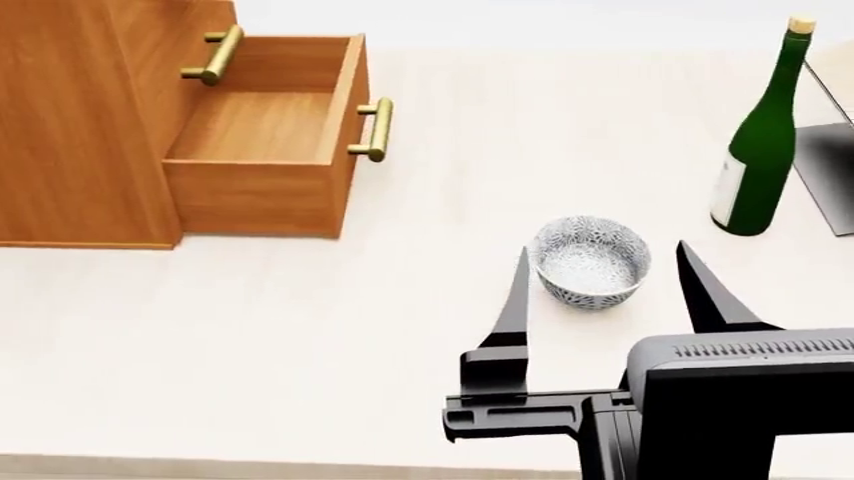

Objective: Put the bowl in the bottom drawer of the cabinet and close it.

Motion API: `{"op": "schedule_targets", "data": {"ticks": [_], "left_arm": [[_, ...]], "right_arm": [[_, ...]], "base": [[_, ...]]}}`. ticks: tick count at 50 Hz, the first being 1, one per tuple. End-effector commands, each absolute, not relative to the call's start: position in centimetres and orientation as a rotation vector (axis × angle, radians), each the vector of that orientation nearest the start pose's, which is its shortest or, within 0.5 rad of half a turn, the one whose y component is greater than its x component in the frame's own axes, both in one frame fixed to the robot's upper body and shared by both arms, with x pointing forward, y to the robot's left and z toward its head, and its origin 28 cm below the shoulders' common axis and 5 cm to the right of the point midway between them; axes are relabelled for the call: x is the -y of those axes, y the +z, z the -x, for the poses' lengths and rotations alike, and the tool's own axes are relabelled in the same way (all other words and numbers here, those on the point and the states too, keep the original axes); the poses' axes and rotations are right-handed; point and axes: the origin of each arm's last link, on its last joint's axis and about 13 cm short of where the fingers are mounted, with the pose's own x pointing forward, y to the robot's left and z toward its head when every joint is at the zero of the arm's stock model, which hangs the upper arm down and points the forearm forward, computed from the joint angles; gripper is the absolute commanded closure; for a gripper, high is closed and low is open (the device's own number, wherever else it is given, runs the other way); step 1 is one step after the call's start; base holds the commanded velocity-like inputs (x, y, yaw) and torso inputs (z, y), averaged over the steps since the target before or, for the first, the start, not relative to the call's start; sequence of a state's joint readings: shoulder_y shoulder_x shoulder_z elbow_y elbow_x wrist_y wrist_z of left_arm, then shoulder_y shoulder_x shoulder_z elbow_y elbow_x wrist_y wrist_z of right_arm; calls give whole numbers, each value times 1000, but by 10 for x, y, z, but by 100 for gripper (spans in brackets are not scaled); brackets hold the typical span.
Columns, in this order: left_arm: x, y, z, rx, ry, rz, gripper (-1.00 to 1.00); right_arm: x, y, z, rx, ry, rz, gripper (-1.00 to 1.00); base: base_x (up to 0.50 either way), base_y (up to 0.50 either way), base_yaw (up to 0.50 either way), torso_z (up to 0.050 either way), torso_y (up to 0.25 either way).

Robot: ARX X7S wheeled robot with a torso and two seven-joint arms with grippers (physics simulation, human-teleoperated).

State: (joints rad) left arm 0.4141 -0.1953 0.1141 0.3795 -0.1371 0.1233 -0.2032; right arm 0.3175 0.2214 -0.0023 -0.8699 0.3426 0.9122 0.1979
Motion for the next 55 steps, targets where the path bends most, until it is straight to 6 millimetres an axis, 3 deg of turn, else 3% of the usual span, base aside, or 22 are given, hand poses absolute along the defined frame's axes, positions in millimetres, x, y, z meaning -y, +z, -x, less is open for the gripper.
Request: {"op": "schedule_targets", "data": {"ticks": [1, 55], "left_arm": [[-215, 33, -117, 65, 28, 18, -100], [-215, 31, -119, 68, 28, 14, -100]], "right_arm": [[109, 187, -207, 245, 60, 22, -100], [107, 182, -208, 232, 70, 15, -100]], "base": [[0, 266, 0, 0, 0], [0, 261, 0, 0, 0]]}}
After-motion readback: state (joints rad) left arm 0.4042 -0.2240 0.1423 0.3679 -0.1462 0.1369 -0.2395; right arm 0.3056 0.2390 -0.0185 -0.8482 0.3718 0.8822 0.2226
